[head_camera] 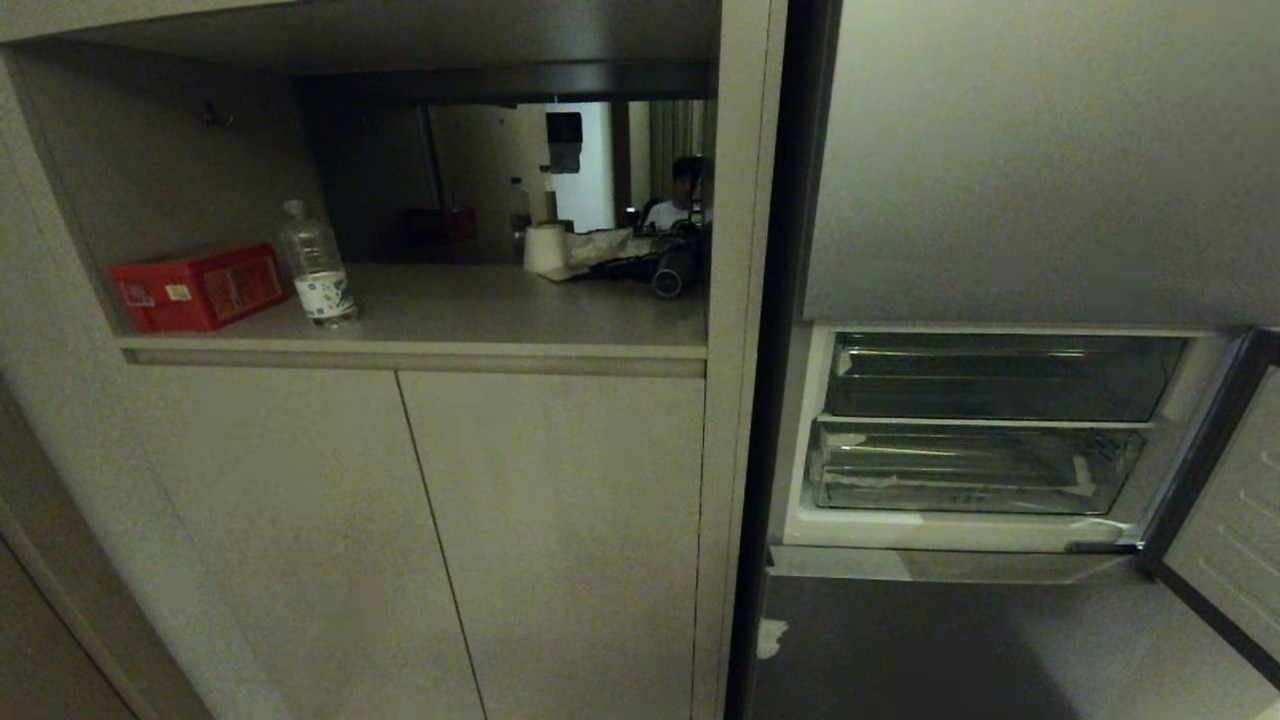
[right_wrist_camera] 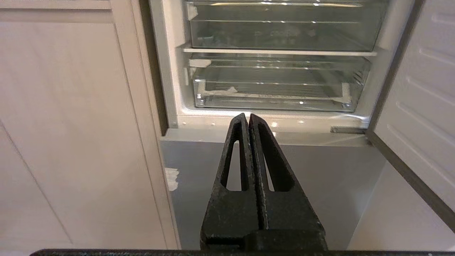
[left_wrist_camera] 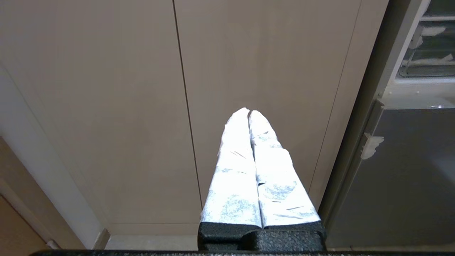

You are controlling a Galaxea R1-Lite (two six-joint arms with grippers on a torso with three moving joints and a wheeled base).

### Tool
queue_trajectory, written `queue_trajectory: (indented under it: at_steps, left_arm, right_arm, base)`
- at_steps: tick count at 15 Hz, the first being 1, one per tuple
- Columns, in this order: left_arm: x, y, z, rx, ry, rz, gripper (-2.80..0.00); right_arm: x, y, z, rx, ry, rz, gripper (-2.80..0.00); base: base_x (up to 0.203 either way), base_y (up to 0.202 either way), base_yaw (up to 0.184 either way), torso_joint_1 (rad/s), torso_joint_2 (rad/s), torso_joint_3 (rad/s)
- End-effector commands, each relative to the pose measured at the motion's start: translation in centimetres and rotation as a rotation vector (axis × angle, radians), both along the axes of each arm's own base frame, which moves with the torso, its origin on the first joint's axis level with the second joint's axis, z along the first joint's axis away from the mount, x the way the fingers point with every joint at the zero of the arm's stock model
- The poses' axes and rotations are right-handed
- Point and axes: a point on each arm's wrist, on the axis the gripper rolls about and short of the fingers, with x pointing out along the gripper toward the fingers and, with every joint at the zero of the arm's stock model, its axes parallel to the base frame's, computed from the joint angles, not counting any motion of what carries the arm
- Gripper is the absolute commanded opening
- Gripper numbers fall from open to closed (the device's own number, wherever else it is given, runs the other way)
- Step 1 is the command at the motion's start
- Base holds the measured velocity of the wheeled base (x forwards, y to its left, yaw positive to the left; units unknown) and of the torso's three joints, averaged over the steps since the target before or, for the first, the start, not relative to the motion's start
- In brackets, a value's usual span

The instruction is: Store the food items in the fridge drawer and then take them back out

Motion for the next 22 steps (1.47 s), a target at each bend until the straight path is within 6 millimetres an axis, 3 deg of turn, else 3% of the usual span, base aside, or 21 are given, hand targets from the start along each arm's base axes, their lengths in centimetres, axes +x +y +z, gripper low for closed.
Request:
queue_trajectory:
  at_steps: [1, 19, 22]
  left_arm:
    - [0.01, 0.00, 0.00, -0.002, 0.001, 0.000, -2.80]
    - [0.01, 0.00, 0.00, -0.002, 0.001, 0.000, -2.80]
    - [0.01, 0.00, 0.00, -0.002, 0.001, 0.000, -2.80]
  right_arm:
    - [0.21, 0.00, -0.72, 0.001, 0.025, 0.000, -2.80]
    - [0.21, 0.00, -0.72, -0.003, 0.025, 0.000, -2.80]
    - [0.21, 0.01, -0.72, -0.085, 0.027, -0.002, -2.80]
  base:
    - [0.000, 0.000, 0.000, -0.143, 0.32, 0.174]
    - [0.000, 0.000, 0.000, -0.173, 0.41, 0.235]
    - [0.000, 0.000, 0.000, -0.034, 0.08, 0.058]
